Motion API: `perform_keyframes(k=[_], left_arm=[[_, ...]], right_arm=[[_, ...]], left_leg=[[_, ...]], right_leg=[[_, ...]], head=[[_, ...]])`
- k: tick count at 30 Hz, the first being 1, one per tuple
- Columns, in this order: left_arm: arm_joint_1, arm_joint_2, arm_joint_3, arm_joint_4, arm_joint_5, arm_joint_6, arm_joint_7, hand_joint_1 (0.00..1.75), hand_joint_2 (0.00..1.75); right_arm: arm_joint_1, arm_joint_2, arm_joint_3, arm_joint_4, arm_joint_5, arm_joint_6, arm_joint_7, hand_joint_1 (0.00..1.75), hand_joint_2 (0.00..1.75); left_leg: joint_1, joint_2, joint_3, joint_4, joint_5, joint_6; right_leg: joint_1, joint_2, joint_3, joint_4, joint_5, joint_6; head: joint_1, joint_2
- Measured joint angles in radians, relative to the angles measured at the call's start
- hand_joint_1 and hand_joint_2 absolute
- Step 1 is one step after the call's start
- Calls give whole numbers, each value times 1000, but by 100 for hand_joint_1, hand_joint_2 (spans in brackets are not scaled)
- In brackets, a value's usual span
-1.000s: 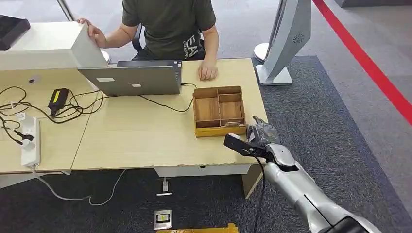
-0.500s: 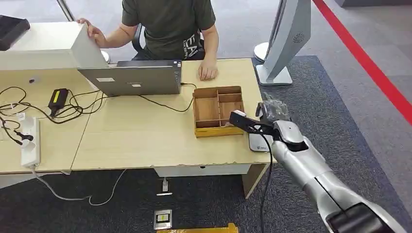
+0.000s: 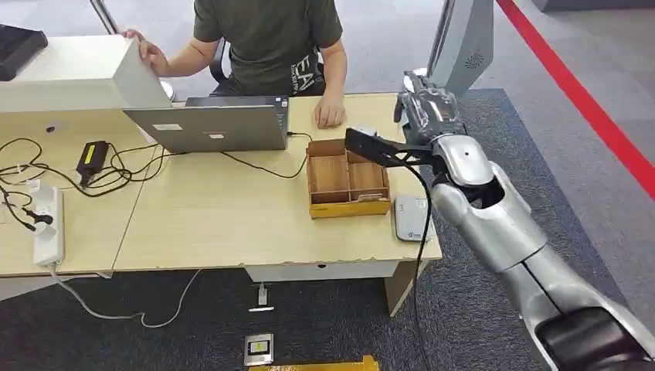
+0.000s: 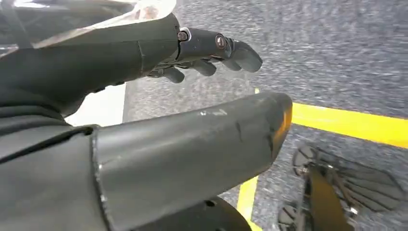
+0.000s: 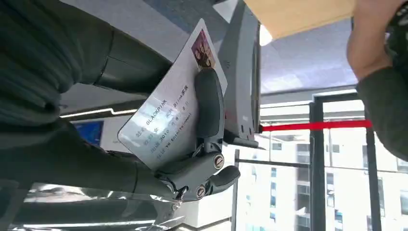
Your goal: Pass the card to the sensor for recognition and then transmit it.
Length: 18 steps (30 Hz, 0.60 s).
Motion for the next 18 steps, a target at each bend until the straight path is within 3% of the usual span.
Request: perform_keyframes(k=[8, 18], left_arm=[[-3, 6, -10, 0, -9, -38, -60, 0, 0], [-2, -2, -19, 0, 1, -22, 10, 0, 0]], right_arm=[[-61, 73, 42, 59, -34, -46, -36, 175, 175], [-86, 143, 86, 190, -50, -110, -38, 175, 175]], left_leg=[[0, -1, 0, 0, 0, 0], [0, -1, 0, 0, 0, 0]], right_leg=[[0, 0, 0, 0, 0, 0], [0, 0, 0, 0, 0, 0]], head=[[1, 0], [0, 0]])
